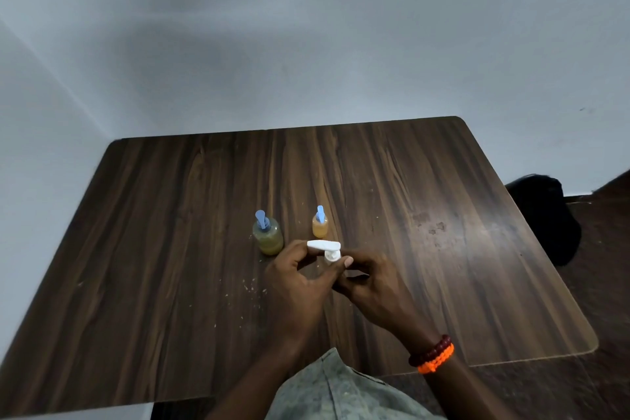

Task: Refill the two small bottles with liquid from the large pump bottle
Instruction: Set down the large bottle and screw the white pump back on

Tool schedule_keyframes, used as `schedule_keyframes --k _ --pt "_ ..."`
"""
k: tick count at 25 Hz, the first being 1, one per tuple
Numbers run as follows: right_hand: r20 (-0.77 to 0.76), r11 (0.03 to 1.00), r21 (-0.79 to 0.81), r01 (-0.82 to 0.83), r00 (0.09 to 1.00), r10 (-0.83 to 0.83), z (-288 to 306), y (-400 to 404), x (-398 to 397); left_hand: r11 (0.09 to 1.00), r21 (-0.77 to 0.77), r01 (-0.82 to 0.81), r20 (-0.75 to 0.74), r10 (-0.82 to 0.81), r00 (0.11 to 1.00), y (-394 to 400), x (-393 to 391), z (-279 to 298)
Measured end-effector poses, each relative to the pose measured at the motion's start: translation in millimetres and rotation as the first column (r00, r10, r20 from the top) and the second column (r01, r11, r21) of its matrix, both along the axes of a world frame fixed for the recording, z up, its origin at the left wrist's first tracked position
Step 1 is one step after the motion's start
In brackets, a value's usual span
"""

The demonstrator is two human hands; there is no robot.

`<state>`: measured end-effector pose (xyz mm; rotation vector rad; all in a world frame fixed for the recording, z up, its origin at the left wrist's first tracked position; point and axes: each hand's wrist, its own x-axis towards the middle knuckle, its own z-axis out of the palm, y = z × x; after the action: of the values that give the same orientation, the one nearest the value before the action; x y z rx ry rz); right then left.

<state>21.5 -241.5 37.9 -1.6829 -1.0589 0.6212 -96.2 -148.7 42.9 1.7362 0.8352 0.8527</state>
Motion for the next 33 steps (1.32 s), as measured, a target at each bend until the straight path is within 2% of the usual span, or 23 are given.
schedule_keyframes --k 4,9,20,23,27,30,33 --pt "0.004 1.000 -0.006 0.000 1.000 0.000 -4.5 -1.8 2.1 0.989 0.007 0.147 -0.029 -0.147 0.989 10.8 0.0 0.6" --pt "-0.014 1.000 0.008 -0.025 1.000 0.025 -10.2 -6.5 2.6 0.907 0.049 0.418 -0.066 -0.414 0.908 36.7 -4.0 6.5" --pt "-0.060 0.988 -0.029 -0.150 0.987 0.148 -15.6 -12.9 15.8 0.782 -0.020 0.623 -0.127 -0.620 0.774 59.1 -1.6 13.2" --pt "-0.118 0.979 -0.065 -0.193 0.976 0.185 -17.2 -15.6 20.2 0.794 -0.025 0.608 -0.117 -0.606 0.787 53.9 1.5 9.8" --pt "-0.157 0.985 -0.081 -0.149 0.978 0.135 -20.3 -19.1 28.2 0.878 0.023 0.478 -0.098 -0.474 0.875 37.2 17.7 -4.2" --pt "-0.055 0.995 -0.070 0.064 0.996 -0.068 -28.3 -22.4 30.5 0.943 0.041 0.331 -0.095 -0.326 0.941 11.9 41.1 -11.3" --pt "0.165 0.932 -0.106 0.348 0.930 -0.328 -45.2 -23.8 42.7 0.985 0.071 0.160 -0.106 -0.152 0.983 -8.0 70.7 -28.9"
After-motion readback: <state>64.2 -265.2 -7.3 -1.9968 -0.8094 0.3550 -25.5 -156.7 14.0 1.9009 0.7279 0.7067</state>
